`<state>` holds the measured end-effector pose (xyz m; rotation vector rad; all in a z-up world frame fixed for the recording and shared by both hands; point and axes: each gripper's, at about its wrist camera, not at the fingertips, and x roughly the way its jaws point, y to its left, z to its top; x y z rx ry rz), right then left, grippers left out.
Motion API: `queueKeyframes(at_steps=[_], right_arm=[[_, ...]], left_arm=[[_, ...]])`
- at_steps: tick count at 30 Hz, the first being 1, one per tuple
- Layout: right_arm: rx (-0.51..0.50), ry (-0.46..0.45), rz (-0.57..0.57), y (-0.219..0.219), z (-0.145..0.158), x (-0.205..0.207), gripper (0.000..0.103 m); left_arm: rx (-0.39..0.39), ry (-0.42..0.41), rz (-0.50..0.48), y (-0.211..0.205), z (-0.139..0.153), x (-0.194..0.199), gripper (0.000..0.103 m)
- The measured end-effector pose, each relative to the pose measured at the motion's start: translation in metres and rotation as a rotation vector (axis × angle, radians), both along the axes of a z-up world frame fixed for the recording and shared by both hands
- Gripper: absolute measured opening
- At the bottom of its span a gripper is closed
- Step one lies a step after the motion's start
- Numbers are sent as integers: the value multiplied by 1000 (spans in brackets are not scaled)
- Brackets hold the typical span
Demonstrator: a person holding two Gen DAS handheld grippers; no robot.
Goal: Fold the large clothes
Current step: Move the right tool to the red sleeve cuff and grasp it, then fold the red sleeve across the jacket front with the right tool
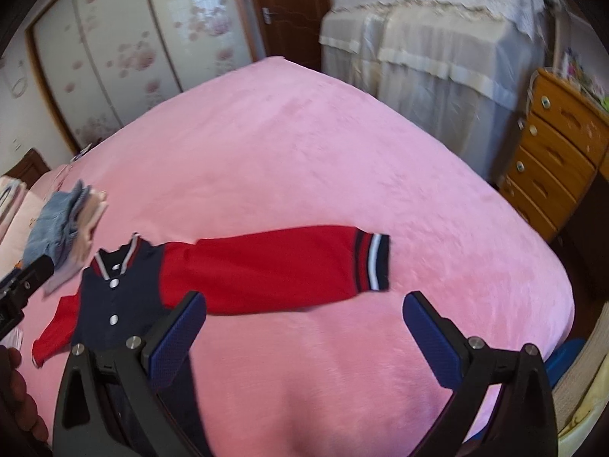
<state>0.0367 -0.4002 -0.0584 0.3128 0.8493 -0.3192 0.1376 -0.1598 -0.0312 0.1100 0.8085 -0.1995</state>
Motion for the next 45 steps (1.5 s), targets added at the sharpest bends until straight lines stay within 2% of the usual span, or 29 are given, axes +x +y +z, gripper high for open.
queueKeyframes(at_steps=[7,11,17,20,22,23,24,30,32,33,34,36,38,41,45], right_arm=[[7,63,-77,-35,-37,8,103],[36,82,-102,-49,-55,11,100],[123,102,-141,-73,-78,13,84],[199,96,-158,-85,-89,11,74],[274,84,-162,-93,-100,11,57],[298,79,-164,-96,-103,11,54],[322,74,-167,-99,-107,12,52],[390,29,-180,-105,-122,22,52],[386,30,-178,-103,-125,29,43],[382,22,-165,-101,-124,31,26],[369,25,-149,-98,-124,35,19],[324,31,-147,-94,-120,38,8],[293,-6,-136,-87,-108,36,8],[232,-81,-75,-65,-77,33,8],[164,-160,76,-15,-36,39,8]], left_arm=[[83,74,-32,-32,-57,28,102],[77,140,-62,-46,-86,42,102],[16,211,-108,-66,-118,55,101],[7,218,-123,-77,-129,59,94],[7,229,-138,-85,-135,59,87],[7,239,-151,-89,-139,60,82],[5,245,-159,-92,-141,59,80],[12,257,-164,-107,-152,58,80],[18,265,-165,-111,-156,59,80],[24,268,-168,-114,-158,59,80],[33,272,-173,-116,-160,59,78],[37,279,-195,-120,-161,57,44],[19,295,-209,-117,-156,55,33],[-44,301,-186,-98,-143,54,33],[-129,292,-131,-51,-120,51,33]])
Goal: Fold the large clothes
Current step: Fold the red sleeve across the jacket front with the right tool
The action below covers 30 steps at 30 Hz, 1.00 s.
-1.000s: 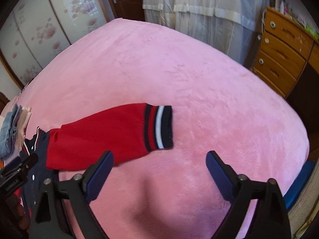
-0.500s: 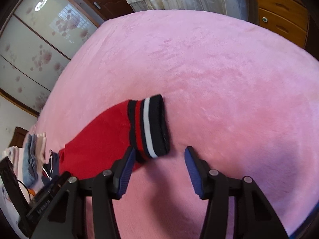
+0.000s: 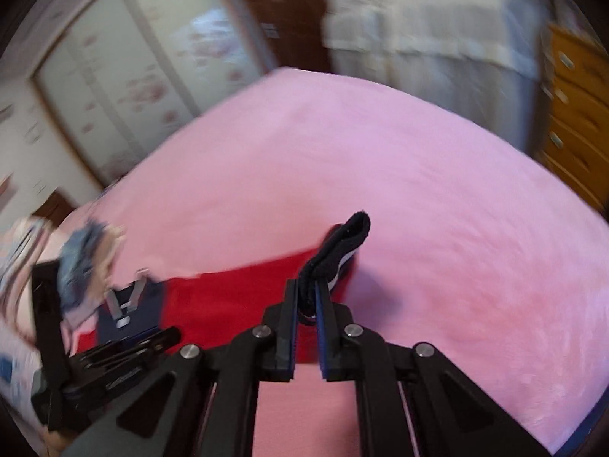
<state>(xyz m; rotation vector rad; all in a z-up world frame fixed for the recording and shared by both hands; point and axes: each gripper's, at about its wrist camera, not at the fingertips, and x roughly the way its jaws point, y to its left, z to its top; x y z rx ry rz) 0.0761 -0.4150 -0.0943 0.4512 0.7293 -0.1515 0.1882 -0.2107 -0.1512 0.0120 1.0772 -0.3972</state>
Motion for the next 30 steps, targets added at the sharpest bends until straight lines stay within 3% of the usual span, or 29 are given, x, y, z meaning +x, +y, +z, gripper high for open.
queueKeyframes(at_steps=[3,6,8,12,13,14,16,18,23,30], right_arm=[[-32,-48,146,53,20,10,8],[-43,-59,300,108,21,24,8],[-54,-29,378,144,7,34,8],[-44,88,471,188,-39,52,11],[-32,122,486,195,-53,55,15],[-23,136,493,198,-58,55,19],[1,155,481,198,-62,49,43],[14,137,469,191,-57,40,50],[11,111,433,163,-45,19,50],[75,116,404,136,-47,-1,50]], left_arm=[[-59,27,35,40,9,-2,33],[-120,57,86,83,9,-3,33],[-160,76,112,110,4,-5,33],[-193,122,126,127,-16,-6,33],[-207,133,123,130,-20,-7,33],[-225,145,112,132,-25,-8,33],[-261,159,85,131,-30,-11,33],[-293,169,62,126,-35,-7,33],[-399,221,26,116,-49,-4,33],[-568,309,53,119,-72,3,33]])
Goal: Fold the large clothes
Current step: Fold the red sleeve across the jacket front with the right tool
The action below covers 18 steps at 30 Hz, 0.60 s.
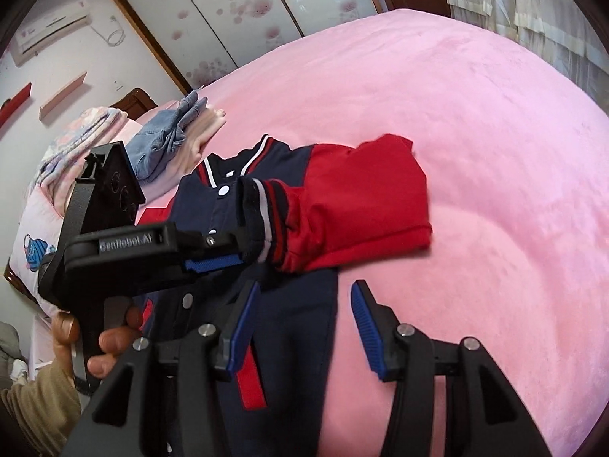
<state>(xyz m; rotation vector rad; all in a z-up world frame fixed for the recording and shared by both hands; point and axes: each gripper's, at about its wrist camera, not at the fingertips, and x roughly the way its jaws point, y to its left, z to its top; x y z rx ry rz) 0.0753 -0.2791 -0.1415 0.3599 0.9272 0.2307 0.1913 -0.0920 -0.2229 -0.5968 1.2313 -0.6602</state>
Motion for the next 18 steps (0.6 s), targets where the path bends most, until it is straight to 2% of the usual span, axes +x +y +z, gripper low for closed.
queueKeyframes(at_steps=[4,5,8,12,18], right_arm=[[8,16,-2,1,-8,1,50],[7,16,0,2,-9,2,50],[6,13,5,5,-9,1,50],[6,12,9,7,-10,0,50],[1,18,9,7,-12,-3,50]], left_arm=[[-36,-7,37,9,4,-2,33],[-38,-15,44,12,6,-2,37],[-26,-26,64,18,12,-4,78],[-39,-36,78,22,16,-5,79],[24,-42,39,9,12,-4,77]])
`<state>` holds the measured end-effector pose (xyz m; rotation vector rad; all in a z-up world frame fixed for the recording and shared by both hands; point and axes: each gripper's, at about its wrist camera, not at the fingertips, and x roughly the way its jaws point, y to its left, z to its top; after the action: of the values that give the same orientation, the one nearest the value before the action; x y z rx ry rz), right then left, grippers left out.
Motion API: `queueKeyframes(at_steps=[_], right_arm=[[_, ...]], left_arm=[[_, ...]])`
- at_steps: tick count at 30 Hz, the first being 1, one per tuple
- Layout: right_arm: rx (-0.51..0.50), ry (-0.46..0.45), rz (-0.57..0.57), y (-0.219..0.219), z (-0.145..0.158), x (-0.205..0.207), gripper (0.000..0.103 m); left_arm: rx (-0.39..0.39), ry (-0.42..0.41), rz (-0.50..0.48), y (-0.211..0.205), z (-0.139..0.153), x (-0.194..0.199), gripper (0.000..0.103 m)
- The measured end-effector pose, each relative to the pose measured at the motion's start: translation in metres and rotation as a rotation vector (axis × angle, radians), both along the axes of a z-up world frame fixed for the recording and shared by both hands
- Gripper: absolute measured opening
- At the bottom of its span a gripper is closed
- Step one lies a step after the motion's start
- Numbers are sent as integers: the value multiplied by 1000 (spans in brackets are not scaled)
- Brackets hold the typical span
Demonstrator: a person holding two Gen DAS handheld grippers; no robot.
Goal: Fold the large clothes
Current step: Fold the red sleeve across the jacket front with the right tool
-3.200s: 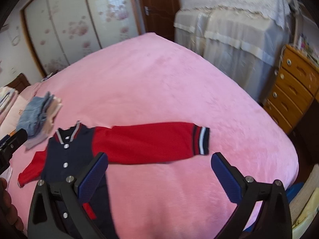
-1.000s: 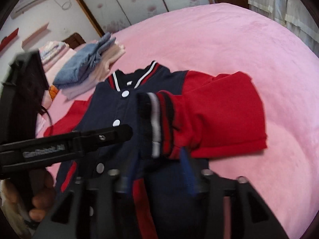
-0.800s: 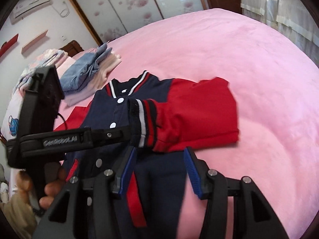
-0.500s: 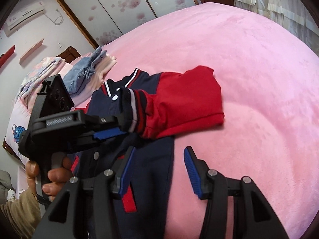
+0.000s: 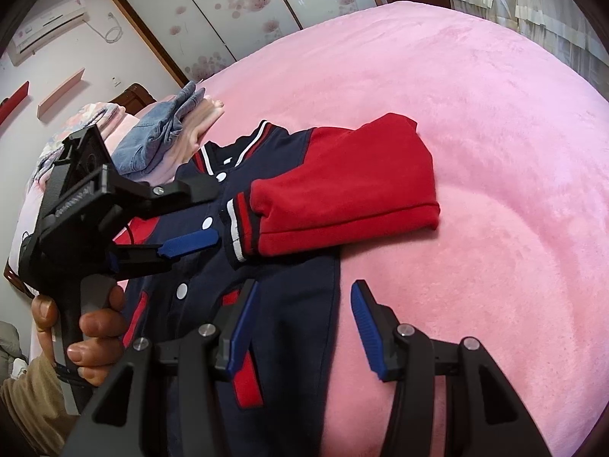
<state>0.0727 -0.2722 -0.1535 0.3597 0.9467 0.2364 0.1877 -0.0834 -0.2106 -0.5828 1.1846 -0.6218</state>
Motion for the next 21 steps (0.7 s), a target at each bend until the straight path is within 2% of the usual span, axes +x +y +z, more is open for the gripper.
queueKeyframes(at_steps=[5,8,9,10,12,13,16,18,21], right_arm=[[5,1,-10,-4,-1,-2,50],[5,7,-13,-6,-4,-3,50],[5,11,-15,-7,-6,-2,50],[7,15,-18,-8,-8,-2,50],[11,22,-27,-10,-10,-1,50],[13,31,-30,-11,-11,0,50],[4,32,-68,-19,-13,4,50],[-9,39,-89,-23,-14,8,50],[-23,45,-114,-30,-15,16,50]], left_arm=[[18,15,-1,-7,-14,0,62],[14,8,8,-7,-18,0,60],[13,5,9,-7,-18,-1,56],[11,4,9,-8,-18,-1,50],[6,13,7,-10,-19,0,13],[0,17,7,-6,-18,-3,9],[27,4,21,-10,-7,-5,7],[42,-27,15,-16,12,-5,7],[12,-81,15,-22,50,2,7]])
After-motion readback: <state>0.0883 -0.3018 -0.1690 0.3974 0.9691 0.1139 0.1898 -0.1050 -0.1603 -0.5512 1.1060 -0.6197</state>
